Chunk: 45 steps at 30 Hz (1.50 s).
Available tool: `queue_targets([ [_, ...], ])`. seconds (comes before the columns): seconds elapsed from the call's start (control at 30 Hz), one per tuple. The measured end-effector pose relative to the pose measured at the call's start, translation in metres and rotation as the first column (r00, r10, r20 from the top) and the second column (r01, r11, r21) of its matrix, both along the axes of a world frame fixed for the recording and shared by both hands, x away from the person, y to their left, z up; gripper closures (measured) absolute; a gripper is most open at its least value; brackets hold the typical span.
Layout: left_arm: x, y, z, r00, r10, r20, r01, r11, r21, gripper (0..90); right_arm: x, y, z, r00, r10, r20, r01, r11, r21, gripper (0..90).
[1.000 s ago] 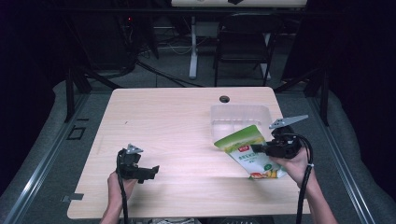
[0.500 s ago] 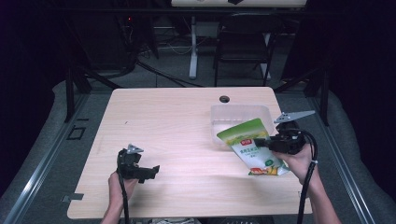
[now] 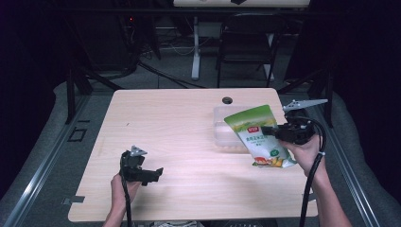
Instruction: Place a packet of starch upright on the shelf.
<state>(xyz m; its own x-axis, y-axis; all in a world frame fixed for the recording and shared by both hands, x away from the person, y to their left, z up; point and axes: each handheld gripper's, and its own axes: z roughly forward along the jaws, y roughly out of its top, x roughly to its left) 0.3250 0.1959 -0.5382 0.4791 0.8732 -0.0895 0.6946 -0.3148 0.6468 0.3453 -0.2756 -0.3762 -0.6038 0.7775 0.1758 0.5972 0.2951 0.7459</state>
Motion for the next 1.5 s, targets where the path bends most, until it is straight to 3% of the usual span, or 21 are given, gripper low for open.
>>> queue_targets([
  [0.23,0.001,-0.002,0.001,0.9999,-0.012,0.000,0.012,0.9999,0.002,1.1,0.007,-0.004,0.003,0.9996,-0.029,0.003,0.029,0.9995,-0.009,90.0],
  [0.5,0.002,-0.003,0.001,0.9999,-0.012,0.000,0.012,0.9999,0.003,1.1,0.017,-0.011,0.006,0.9986,-0.053,0.009,0.053,0.9986,0.005,90.0],
  [0.6,0.002,-0.002,0.002,0.9999,-0.010,0.004,0.010,0.9999,0.003,1.1,0.019,-0.012,0.009,0.9979,-0.062,0.019,0.061,0.9975,0.036,90.0],
  [0.67,0.002,-0.002,0.003,0.9998,-0.001,0.019,0.001,1.0000,0.002,1.2,0.020,-0.012,0.012,0.9975,-0.067,0.025,0.066,0.9974,0.028,90.0],
  [0.93,0.002,0.001,0.002,1.0000,-0.002,0.008,0.002,1.0000,-0.006,1.2,0.026,-0.015,0.018,0.9942,-0.099,0.043,0.097,0.9944,0.043,90.0],
  [1.5,0.002,0.005,0.002,1.0000,0.008,0.004,-0.008,0.9999,-0.008,1.3,0.048,-0.023,0.014,0.9733,-0.219,0.067,0.214,0.9739,0.075,90.0],
])
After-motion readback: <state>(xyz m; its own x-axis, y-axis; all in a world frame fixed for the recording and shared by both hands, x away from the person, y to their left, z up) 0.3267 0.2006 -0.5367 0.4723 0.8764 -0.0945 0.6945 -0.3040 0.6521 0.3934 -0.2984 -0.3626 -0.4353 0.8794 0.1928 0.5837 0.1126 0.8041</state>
